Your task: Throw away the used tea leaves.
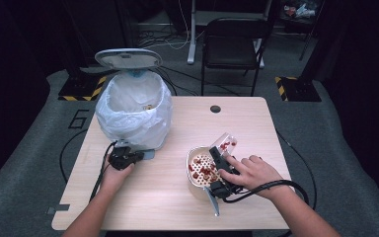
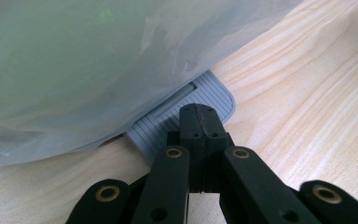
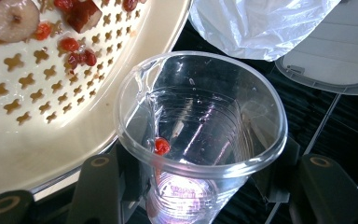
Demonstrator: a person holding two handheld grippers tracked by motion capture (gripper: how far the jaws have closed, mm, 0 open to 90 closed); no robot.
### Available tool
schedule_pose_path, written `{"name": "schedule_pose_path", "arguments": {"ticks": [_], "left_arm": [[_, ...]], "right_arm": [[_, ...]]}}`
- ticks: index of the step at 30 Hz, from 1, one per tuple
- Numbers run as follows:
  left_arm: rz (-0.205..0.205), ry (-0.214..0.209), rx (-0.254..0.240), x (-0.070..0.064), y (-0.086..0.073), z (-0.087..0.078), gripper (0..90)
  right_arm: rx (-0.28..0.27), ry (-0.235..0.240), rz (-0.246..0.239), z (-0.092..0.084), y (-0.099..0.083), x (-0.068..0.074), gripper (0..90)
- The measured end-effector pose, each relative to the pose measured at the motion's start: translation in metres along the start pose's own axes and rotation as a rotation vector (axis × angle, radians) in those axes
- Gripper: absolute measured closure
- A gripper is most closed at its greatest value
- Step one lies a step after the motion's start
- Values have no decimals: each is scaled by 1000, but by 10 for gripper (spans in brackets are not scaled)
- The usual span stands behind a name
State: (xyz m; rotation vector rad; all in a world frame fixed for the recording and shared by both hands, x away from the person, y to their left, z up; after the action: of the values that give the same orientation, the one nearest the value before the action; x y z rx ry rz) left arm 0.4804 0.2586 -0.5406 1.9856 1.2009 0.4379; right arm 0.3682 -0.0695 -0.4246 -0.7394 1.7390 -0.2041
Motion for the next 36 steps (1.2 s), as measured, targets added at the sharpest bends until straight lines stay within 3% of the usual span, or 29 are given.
{"name": "schedule_pose_path", "arguments": {"ticks": [16, 21, 23, 24, 27, 31, 36], "left_arm": [[0, -2, 3, 0, 0, 0, 900], [4, 1, 2, 1, 0, 0, 900], [-1, 4, -6, 0, 0, 0, 900], [5, 0, 3, 1, 0, 0, 900], [-4, 6, -12, 0, 0, 1, 900], [1, -1, 4, 0, 0, 0, 900], [-4, 6, -11, 0, 0, 1, 900]], "right_arm": [[-3, 0, 7, 0, 1, 0, 462], [-27, 23, 39, -1, 0, -3, 461], [-51, 35, 77, -2, -1, -5, 461], [-61, 43, 163, -3, -2, -3, 461], [-79, 54, 264, -4, -3, -4, 461], [-115, 67, 338, -7, -5, -9, 461], [-110, 30, 402, -7, -7, -10, 461]]}}
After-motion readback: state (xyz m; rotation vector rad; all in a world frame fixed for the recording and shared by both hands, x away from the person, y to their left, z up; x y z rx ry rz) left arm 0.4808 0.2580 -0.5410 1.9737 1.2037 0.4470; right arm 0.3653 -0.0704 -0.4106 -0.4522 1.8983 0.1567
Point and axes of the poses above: each handheld gripper's, and its own axes: z roughly forward along the jaws, y roughly out of its top, x roughly to its left, the point moved 4 cm from there along z, roughly forward along the jaws, and after that the axes turned 8 degrees about y, right-handed, at the moved point
